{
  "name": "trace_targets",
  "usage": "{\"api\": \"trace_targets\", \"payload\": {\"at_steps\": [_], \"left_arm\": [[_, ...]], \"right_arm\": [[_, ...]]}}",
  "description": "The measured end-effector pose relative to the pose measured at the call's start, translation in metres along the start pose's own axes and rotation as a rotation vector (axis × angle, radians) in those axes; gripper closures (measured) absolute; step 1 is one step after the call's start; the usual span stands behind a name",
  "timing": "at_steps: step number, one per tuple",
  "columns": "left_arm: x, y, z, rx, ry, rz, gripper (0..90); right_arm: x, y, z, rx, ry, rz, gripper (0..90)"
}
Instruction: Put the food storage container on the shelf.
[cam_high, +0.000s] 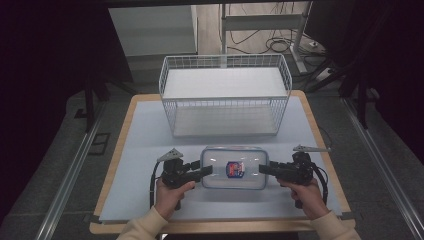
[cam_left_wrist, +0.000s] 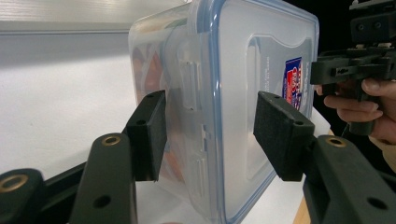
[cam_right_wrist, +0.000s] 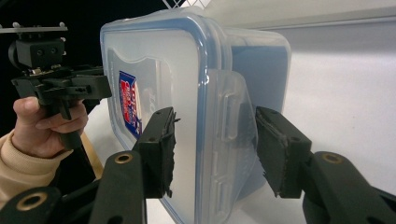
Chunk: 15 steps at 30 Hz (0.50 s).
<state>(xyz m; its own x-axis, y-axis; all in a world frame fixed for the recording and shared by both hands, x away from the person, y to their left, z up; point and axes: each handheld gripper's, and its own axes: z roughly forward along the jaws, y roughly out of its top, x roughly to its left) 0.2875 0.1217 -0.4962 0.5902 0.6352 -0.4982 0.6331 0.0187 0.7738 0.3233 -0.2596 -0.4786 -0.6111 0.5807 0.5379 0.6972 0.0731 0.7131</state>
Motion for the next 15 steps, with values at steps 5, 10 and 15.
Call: {"api": "trace_targets", "payload": {"at_steps": [5, 10, 15], "left_arm": [[0.000, 0.005, -0.001, 0.001, -0.004, 0.006, 45.7], [-0.002, 0.009, -0.001, -0.002, -0.008, 0.008, 45.8], [-0.002, 0.013, -0.002, -0.009, -0.004, 0.011, 45.7]], "right_arm": [[0.002, 0.003, -0.001, -0.012, 0.000, -0.005, 50.0], [0.005, 0.009, -0.005, -0.033, -0.008, -0.023, 50.0], [0.008, 0.014, -0.005, -0.043, -0.010, -0.028, 50.0]]}}
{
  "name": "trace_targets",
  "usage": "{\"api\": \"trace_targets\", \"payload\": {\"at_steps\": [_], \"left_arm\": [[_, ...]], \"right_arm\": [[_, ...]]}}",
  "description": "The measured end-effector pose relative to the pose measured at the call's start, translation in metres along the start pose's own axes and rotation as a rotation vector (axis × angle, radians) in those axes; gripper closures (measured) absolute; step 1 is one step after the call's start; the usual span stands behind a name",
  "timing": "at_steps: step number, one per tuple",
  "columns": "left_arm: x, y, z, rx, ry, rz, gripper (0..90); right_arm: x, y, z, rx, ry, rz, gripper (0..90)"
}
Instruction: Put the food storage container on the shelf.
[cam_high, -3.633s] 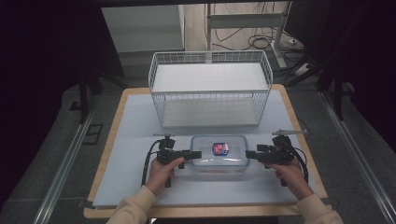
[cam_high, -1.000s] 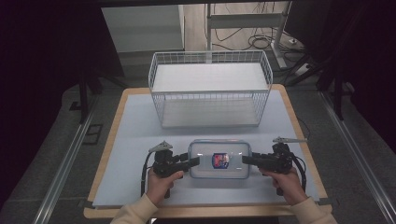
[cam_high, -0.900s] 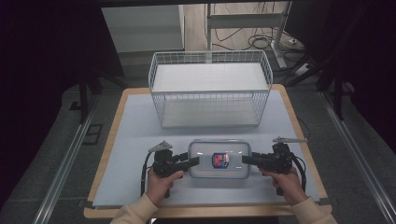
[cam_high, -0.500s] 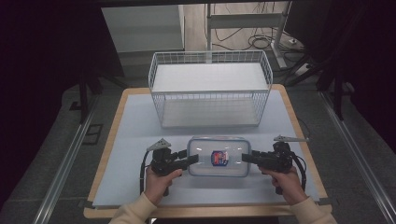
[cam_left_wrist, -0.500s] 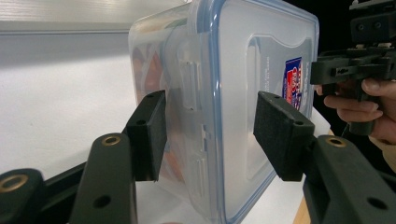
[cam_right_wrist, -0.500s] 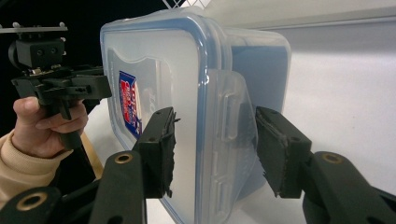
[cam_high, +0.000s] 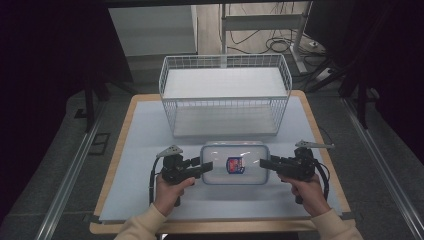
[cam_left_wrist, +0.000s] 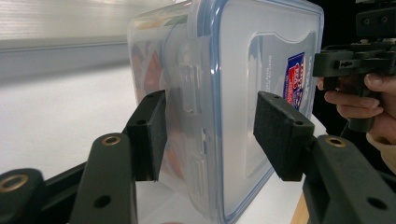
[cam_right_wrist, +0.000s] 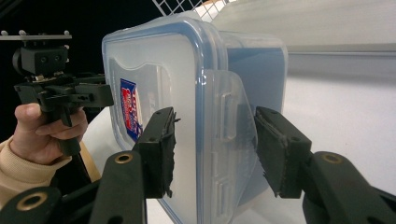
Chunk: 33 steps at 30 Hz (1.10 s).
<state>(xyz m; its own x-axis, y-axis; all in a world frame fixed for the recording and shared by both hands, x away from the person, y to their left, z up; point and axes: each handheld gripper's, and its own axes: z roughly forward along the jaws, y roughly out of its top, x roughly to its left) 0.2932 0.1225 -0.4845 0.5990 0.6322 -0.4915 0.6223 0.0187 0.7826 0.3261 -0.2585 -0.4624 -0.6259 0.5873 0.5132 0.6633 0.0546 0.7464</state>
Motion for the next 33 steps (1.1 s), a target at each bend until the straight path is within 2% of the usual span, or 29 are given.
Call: {"api": "trace_targets", "payload": {"at_steps": [11, 16, 22, 33], "left_arm": [[0.002, 0.012, -0.007, -0.028, 0.002, -0.007, 45.7], [0.003, 0.025, -0.015, -0.050, 0.006, -0.013, 45.6], [0.003, 0.041, -0.024, -0.073, 0.018, 0.003, 45.6], [0.004, 0.064, -0.030, -0.090, 0.009, -0.001, 45.6]], "right_arm": [[0.008, 0.012, 0.002, -0.016, -0.002, -0.032, 50.1], [0.014, 0.026, 0.005, -0.026, -0.003, -0.050, 50.2], [0.021, 0.044, 0.009, -0.035, 0.007, -0.060, 50.2], [0.031, 0.069, 0.009, -0.046, 0.001, -0.083, 50.3]]}}
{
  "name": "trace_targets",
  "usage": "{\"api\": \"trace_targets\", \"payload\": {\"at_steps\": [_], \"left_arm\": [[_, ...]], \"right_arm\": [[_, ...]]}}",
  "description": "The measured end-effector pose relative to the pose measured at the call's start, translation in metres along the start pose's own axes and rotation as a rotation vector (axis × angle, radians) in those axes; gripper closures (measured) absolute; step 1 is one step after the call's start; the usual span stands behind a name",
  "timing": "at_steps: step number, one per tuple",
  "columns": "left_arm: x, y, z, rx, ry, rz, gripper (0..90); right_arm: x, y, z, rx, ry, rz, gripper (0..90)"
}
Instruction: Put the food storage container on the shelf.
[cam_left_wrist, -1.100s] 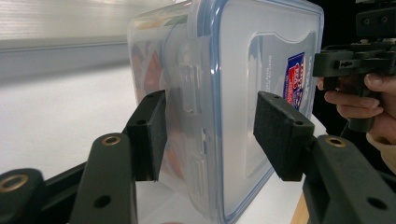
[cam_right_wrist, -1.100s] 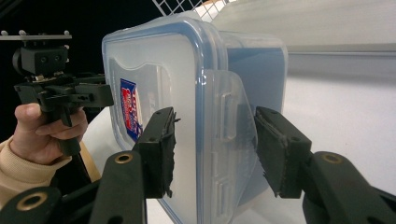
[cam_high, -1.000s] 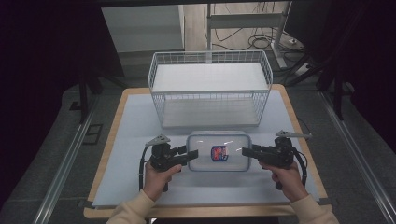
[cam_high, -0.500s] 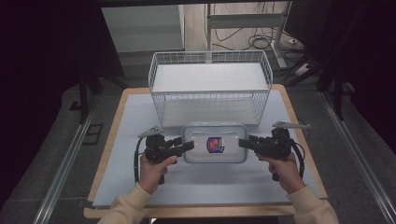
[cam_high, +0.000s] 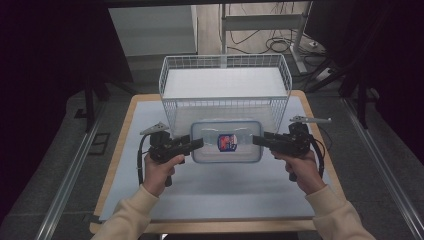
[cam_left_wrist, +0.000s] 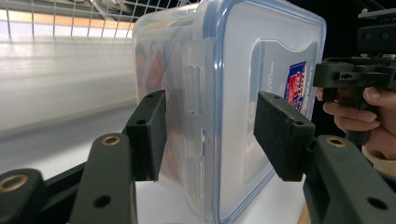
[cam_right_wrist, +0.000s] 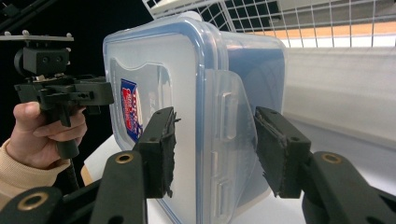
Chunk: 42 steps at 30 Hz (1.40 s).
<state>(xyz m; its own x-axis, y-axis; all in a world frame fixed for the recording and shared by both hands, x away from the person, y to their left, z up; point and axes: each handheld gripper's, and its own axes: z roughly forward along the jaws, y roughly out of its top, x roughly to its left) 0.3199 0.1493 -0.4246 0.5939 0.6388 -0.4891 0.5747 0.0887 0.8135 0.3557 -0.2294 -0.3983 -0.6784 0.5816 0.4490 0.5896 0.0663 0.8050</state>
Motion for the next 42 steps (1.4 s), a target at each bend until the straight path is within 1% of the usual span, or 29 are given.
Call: {"api": "trace_targets", "payload": {"at_steps": [2, 4, 7, 14, 16, 23, 25, 28, 30, 34, 38, 42], "left_arm": [[-0.002, 0.006, -0.001, -0.003, 0.000, 0.003, 45.6], [-0.003, 0.013, -0.002, -0.004, 0.003, 0.013, 45.6], [-0.004, 0.024, -0.002, -0.009, 0.003, 0.013, 45.6], [-0.008, 0.049, -0.005, -0.017, 0.004, 0.027, 45.6], [-0.009, 0.056, -0.007, -0.022, 0.004, 0.032, 45.6], [-0.013, 0.076, -0.012, -0.042, 0.006, 0.057, 45.6], [-0.013, 0.081, -0.012, -0.047, 0.009, 0.057, 45.6], [-0.011, 0.087, -0.012, -0.048, 0.010, 0.056, 45.6], [-0.008, 0.092, -0.010, -0.051, 0.009, 0.043, 45.6], [-0.004, 0.099, -0.009, -0.054, 0.008, 0.036, 45.6], [-0.002, 0.111, -0.008, -0.058, 0.011, 0.037, 45.6], [0.003, 0.122, -0.006, -0.058, 0.005, 0.034, 45.5]], "right_arm": [[0.001, 0.005, -0.001, -0.005, 0.002, 0.004, 50.3], [0.002, 0.010, -0.002, -0.012, 0.003, -0.005, 50.4], [0.003, 0.020, -0.003, -0.020, 0.006, -0.005, 50.4], [0.005, 0.043, -0.004, -0.034, 0.012, -0.025, 50.6], [0.007, 0.050, -0.005, -0.045, 0.014, -0.032, 50.7], [0.013, 0.072, -0.007, -0.059, 0.019, -0.056, 50.7], [0.013, 0.076, -0.007, -0.064, 0.021, -0.054, 50.7], [0.012, 0.083, -0.006, -0.061, 0.023, -0.048, 50.7], [0.012, 0.087, -0.004, -0.063, 0.022, -0.047, 50.7], [0.010, 0.097, 0.000, -0.055, 0.017, -0.047, 50.7], [0.008, 0.108, 0.003, -0.055, 0.019, -0.037, 50.6], [0.007, 0.121, 0.006, -0.053, 0.015, -0.041, 50.6]]}}
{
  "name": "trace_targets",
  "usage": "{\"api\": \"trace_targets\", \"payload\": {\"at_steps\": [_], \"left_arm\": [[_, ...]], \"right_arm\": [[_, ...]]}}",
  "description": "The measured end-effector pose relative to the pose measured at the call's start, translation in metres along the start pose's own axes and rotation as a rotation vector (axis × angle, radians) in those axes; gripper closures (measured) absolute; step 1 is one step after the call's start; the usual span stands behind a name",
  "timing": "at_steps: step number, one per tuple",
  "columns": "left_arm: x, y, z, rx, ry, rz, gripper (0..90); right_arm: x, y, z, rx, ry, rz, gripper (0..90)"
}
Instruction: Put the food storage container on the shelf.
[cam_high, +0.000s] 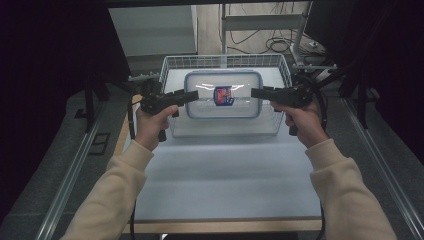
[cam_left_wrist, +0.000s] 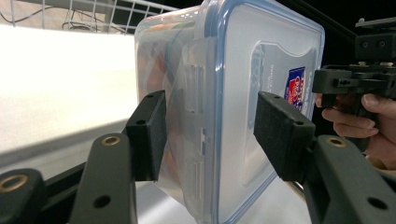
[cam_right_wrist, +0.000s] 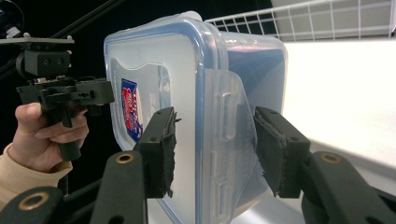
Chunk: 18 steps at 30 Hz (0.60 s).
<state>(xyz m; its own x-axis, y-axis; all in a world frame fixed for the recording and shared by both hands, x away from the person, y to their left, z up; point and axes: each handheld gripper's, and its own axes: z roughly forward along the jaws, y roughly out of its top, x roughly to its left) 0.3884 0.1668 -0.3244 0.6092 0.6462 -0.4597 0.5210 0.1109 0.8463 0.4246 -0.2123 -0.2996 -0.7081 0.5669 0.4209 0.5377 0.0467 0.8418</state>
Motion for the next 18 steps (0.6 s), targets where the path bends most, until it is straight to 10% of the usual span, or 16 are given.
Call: {"api": "trace_targets", "payload": {"at_steps": [18], "left_arm": [[0.019, 0.035, 0.019, 0.019, 0.013, -0.022, 45.2]], "right_arm": [[-0.021, 0.037, 0.018, 0.012, -0.006, 0.040, 50.3]]}}
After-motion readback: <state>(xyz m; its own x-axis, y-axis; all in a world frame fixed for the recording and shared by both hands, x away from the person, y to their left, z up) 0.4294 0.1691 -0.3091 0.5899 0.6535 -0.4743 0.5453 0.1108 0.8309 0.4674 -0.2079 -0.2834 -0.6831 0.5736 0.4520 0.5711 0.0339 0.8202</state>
